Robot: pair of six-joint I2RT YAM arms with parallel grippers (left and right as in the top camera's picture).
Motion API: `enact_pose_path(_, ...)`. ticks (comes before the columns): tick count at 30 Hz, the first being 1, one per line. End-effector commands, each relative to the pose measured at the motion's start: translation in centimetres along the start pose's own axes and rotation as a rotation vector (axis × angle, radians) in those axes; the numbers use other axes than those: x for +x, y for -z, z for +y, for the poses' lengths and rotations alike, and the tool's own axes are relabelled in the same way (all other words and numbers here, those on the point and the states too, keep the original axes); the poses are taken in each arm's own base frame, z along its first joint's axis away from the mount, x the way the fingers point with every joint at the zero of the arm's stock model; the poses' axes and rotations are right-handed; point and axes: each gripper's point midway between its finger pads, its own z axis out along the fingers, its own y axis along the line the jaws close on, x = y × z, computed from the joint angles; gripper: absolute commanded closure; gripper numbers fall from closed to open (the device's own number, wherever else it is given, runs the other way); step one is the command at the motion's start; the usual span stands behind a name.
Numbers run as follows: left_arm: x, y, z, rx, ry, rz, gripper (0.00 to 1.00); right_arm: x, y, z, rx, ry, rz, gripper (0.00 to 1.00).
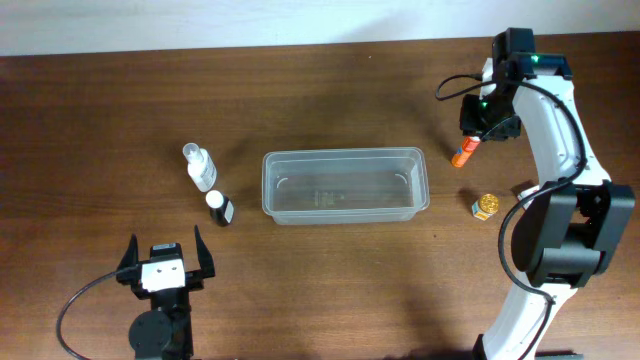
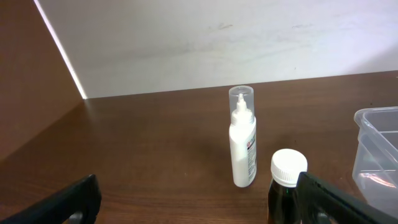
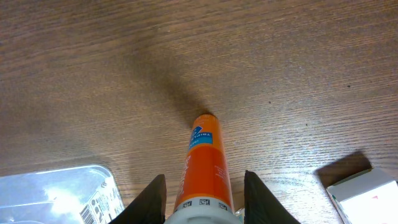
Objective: Pack container
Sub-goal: 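Move right gripper over the orange tube and grasp it, then carry the orange tube with right gripper over the container and lower it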
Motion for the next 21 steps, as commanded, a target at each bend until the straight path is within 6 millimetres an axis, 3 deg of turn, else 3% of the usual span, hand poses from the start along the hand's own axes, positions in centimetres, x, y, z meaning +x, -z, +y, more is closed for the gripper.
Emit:
enact_pose_path(1, 0.0, 0.0, -0.1, 0.006, -0.02, -0.002, 0.0, 0.2, -0.2, 0.5, -0.005, 0.004, 0.012, 0.67)
enact_pose_path(6, 0.0, 0.0, -0.1, 0.006, -0.02, -0.002, 0.0, 0.2, -0.2, 0.5, -0.005, 0.004, 0.012, 0.76)
enact_pose_path(12, 0.0, 0.0, -0.1, 0.006, -0.02, -0.002, 0.0, 0.1, 0.5, 0.5, -0.005, 0.008, 0.007, 0.78)
enact_pose_path(17, 0.0, 0.0, -0.1, 0.006, -0.02, -0.002, 0.0, -2.1, 5.3, 1.1, -0.003, 0.106, -0.087, 0.8)
enact_pose_path(21, 0.0, 0.0, -0.1, 0.006, -0.02, -0.002, 0.0, -3.6, 11.4, 2.9, -0.017, 0.173, -0.192, 0.81)
